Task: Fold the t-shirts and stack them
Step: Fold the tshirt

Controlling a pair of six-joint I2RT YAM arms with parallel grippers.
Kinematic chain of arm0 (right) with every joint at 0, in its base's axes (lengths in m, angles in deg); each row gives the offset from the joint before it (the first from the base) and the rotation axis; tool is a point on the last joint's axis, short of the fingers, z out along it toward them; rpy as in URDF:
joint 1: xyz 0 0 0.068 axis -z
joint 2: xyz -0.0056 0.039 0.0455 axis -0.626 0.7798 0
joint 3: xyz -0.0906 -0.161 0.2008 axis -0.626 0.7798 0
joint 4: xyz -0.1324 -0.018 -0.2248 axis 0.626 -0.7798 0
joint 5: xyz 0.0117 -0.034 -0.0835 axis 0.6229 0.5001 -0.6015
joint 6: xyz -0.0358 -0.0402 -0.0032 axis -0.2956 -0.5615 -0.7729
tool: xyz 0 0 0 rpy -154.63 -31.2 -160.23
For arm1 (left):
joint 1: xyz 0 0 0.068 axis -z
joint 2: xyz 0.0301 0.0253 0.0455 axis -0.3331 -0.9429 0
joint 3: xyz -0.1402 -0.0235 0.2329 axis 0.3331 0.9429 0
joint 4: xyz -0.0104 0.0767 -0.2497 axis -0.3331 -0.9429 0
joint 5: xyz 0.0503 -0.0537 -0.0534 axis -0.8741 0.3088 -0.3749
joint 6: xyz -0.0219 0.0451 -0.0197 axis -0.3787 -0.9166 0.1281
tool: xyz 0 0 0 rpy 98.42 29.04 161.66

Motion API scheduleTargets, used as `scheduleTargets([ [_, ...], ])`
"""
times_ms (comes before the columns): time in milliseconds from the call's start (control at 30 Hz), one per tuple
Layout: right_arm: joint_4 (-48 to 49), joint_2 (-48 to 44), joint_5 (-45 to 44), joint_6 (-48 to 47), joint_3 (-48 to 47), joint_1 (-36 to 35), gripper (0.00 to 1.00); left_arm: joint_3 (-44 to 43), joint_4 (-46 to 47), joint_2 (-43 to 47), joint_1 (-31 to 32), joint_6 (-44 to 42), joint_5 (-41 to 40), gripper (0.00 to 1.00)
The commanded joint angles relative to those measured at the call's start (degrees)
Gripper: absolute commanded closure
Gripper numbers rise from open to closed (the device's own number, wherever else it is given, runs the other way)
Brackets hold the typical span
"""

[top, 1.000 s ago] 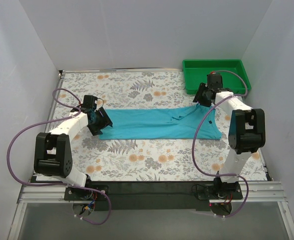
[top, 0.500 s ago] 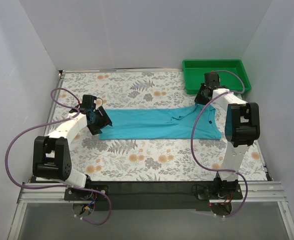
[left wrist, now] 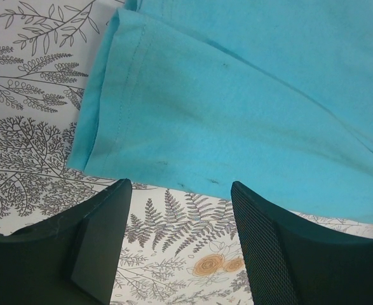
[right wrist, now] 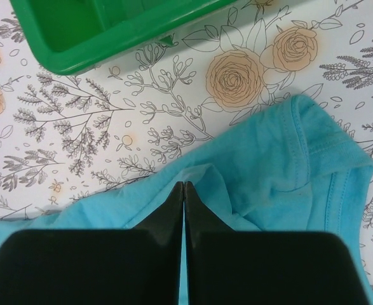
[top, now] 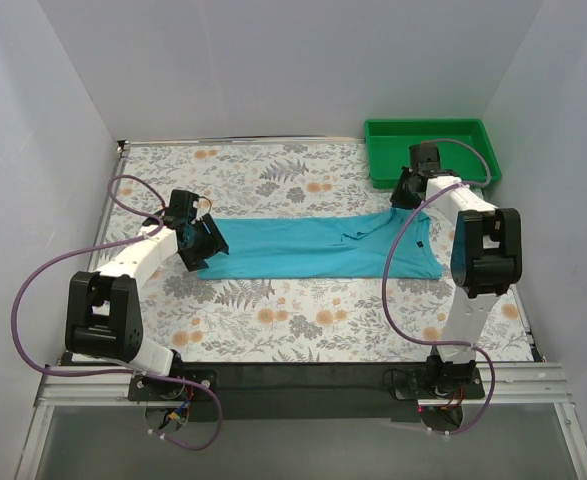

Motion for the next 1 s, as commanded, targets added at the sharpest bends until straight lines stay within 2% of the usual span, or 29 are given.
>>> scheduleTargets([
  [0,-1.2,-4.5,0.0,-0.5,-0.9,0.3,0.99,-1.9,-0.9,3.1,0.4,0.0,0.6,0.4],
  [467,-11.7,-11.3,2.5,-2.4,1.0,1.3,0.99,-0.6,-1.4,3.9,0.4,-0.4,1.4,0.4],
  [733,-12.0,-16.3,6.2,-2.7,12.9,1.2,0.99,-0.4,-1.2,3.5,0.4,-0.6,1.7,0.4],
  [967,-10.7,-17.3,2.4,-3.9,19.4,1.2,0.99,-0.2,-1.3,3.5,0.4,-0.9,2.0,0.4],
])
